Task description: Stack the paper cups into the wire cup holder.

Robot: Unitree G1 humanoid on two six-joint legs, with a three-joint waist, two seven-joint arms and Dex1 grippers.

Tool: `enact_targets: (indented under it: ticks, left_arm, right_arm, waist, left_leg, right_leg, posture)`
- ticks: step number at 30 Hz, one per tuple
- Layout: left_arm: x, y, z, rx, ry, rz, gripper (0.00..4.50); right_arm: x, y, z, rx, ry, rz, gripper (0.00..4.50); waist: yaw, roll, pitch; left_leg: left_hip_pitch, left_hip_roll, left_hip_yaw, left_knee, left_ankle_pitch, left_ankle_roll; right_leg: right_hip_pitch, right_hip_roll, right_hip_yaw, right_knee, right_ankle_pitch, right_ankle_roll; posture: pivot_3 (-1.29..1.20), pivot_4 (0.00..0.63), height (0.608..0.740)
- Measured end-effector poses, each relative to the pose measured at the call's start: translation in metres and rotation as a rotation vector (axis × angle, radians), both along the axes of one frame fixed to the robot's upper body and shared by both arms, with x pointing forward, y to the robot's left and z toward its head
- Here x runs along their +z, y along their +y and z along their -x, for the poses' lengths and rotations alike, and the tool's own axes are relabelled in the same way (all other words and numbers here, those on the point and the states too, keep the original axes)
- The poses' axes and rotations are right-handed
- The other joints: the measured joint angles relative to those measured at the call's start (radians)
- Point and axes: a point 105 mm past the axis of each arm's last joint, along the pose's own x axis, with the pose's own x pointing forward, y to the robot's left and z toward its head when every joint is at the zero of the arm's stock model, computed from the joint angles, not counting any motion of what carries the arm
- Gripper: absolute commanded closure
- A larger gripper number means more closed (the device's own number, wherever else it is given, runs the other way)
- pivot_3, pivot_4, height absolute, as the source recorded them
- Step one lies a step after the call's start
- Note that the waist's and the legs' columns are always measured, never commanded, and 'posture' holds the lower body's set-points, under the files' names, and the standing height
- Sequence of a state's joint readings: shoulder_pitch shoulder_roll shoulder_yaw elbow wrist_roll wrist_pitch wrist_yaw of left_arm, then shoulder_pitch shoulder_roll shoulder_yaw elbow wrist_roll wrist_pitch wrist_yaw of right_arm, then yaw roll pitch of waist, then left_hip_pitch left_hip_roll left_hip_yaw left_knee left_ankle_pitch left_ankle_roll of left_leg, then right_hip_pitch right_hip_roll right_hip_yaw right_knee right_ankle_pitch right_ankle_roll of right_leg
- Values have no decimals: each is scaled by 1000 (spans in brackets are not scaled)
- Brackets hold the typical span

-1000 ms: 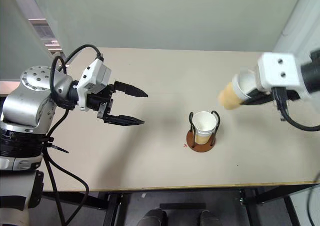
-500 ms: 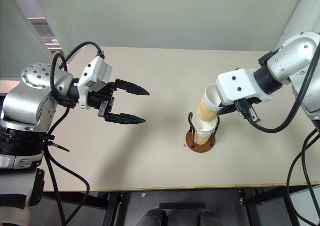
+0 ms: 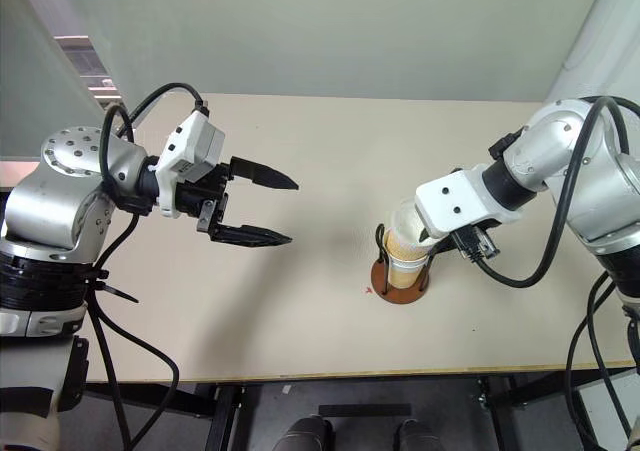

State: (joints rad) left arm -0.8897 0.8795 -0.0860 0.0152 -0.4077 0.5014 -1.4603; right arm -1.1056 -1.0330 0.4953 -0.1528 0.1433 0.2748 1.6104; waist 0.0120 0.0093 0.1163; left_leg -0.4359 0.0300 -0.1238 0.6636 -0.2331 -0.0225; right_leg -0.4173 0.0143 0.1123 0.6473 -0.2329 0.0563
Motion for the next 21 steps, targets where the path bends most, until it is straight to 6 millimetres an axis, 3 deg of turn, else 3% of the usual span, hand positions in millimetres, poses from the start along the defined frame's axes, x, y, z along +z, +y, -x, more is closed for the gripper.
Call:
enact_targets:
  ticks: [7,9,12,13,17,21]
  left_arm:
    - [0,0,0,3,-7,-2,0]
    - [-1,2,-1,20,-7,-1,0]
    - [-1,14,-4,98,3,22,0]
    - [-1,22,-4,137,10,27,0]
    - [-3,43,-1,229,33,53,0]
    - [-10,51,0,277,62,76,0]
  right_arm:
    - [9,4,-6,-75,38,-113,258]
    - [22,-3,-5,-155,61,-194,258]
    - [27,-40,-9,-379,75,-287,258]
    - [23,-55,-10,-466,89,-311,258]
    - [-1,-85,-9,-628,139,-344,258]
    - [-9,-92,-9,-666,141,-365,258]
  waist:
    - [0,0,0]
    - [2,0,0]
    - [7,-1,0]
    - [7,-1,0]
    - [5,-1,0]
    - [0,0,0]
  left_leg:
    - [0,0,0,0,1,-1]
    - [0,0,0,-1,1,-2]
    - [0,0,0,-1,1,-5]
    - [0,0,0,-2,1,-7]
    - [1,0,1,-3,1,-7]
    - [3,1,1,-3,4,-10]
  right_leg:
    - [0,0,0,0,0,0]
    - [0,0,0,-1,0,-1]
    - [1,0,-1,-2,-1,-2]
    - [1,0,0,-2,-1,-2]
    - [0,0,1,0,-1,-2]
    - [0,2,1,3,-1,-2]
  posture:
    - [0,150,740]
    - [0,150,740]
    - [0,150,740]
    - [0,150,740]
    - [0,150,740]
    - [0,150,740]
